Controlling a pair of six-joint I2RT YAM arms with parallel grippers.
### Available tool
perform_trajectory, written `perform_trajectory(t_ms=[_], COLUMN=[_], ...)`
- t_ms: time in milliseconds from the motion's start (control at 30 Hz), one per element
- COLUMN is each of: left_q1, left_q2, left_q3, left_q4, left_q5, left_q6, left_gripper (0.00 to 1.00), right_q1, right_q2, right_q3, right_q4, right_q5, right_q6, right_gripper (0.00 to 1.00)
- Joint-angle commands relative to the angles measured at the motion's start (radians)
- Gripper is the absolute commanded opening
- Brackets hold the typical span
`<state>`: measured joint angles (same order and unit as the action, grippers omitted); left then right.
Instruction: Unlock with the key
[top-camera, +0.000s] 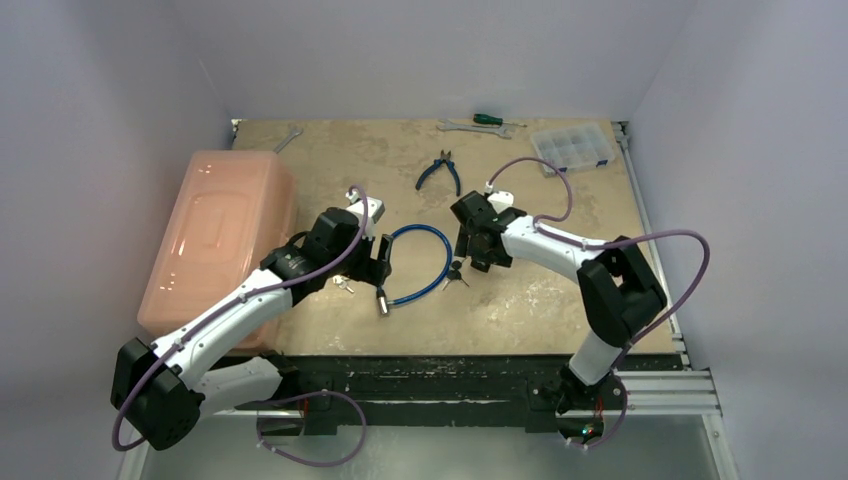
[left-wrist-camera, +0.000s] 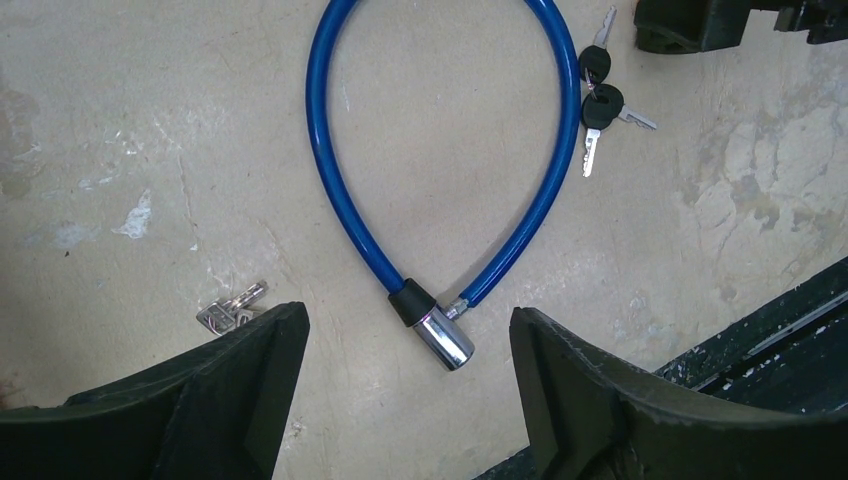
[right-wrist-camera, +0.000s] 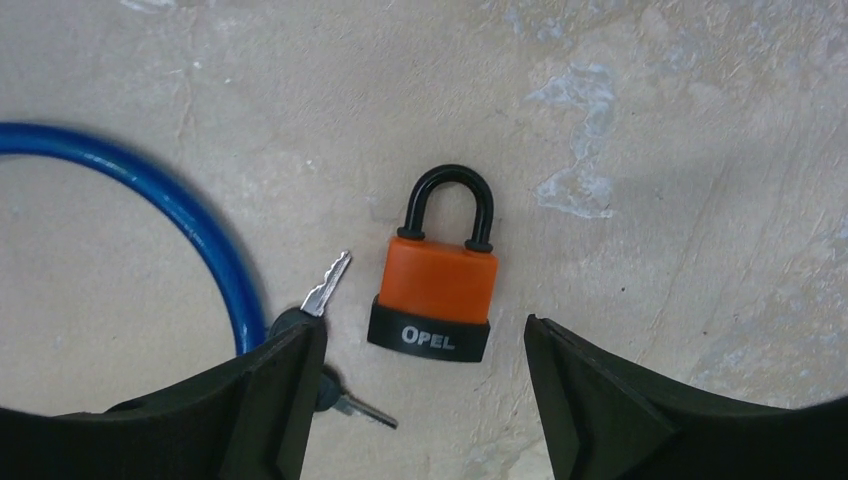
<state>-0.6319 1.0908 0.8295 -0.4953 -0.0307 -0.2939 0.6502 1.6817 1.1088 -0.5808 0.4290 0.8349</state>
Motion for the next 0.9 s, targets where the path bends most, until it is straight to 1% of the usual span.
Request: perform_trajectory(t_ms=[0,33,167,333,433,533,633,733,767,867], left_q1=[-0.007,-0.007,-0.007,-0.009,-0.010,-0.020,-0.043,-0.073,-0.083,-0.137], left_q2=[-0.022,-0.020,-0.016,-0.012,-0.009,0.002,0.008,0.012,0.017,0.043], left_q3=[0.038,0.037,0.038,0.038,0.034,0.035,0.034,0.039,0.040,0.042], left_q4=[0.011,0.011,0.011,0.016,0.023,0.023,0.023,0.018,0.020,0.049], left_q5=[-0.006,-0.007,-0.006,-0.001,0.005,0.008,-0.001,-0.050,-0.057,-0.077], left_q6=[0.011,0.012,0.011,0.010,0.000,-0.024,-0.049,-0.078,-0.091,-0.138], left_gripper=[0.78,0.78,0.77,0.77,0.74,0.74,0.73,0.73,0.73,0.73], right_q1=[-0.033,-0.041,-0.064,-0.069,-0.072,-0.083,-0.101,-0.115,-0.116,-0.125], right_q2=[0.017,0.022,0.034,0.067,0.075,0.076,0.070,0.042,0.027,-0.019], right_q3=[0.012,0.006,-0.028,-0.046,-0.057,-0.076,-0.094,-0.117,-0.124,-0.146], right_q4=[0.045,0.054,0.099,0.139,0.157,0.180,0.194,0.202,0.202,0.196], right_q5=[0.027,0.023,-0.011,-0.044,-0.049,-0.059,-0.069,-0.077,-0.075,-0.069], right_q6=[0.001,-0.002,-0.014,-0.024,-0.029,-0.039,-0.050,-0.062,-0.066,-0.075], right_gripper=[0.79,0.77,0.68,0.64,0.55,0.43,0.35,0.22,0.20,0.20])
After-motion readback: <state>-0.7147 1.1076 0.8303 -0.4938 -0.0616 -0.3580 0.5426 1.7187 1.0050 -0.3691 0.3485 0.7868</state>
